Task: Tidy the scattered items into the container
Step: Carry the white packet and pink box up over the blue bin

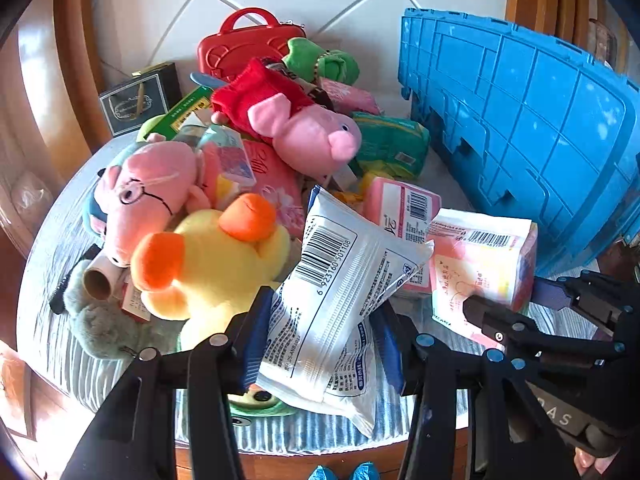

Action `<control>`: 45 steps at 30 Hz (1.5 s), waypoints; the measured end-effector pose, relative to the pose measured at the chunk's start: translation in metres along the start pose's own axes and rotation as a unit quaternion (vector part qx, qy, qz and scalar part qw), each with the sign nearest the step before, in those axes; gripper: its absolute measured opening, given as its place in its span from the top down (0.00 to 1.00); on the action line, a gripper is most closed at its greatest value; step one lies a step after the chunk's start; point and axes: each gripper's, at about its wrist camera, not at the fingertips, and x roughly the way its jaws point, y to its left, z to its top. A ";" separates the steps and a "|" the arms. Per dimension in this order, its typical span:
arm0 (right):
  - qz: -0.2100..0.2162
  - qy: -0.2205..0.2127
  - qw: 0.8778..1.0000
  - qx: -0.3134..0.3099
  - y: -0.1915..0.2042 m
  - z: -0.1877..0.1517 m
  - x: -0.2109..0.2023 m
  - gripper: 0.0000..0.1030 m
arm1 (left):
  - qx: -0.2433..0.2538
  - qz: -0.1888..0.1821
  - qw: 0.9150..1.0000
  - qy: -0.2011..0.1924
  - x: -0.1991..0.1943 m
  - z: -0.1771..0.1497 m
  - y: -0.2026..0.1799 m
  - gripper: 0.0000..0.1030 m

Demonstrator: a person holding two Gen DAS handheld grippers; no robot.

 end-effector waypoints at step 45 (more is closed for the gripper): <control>-0.100 -0.095 0.988 -0.069 -0.253 0.294 -0.125 0.58 | 0.038 -0.055 0.997 -0.041 -0.022 0.371 -0.248 0.54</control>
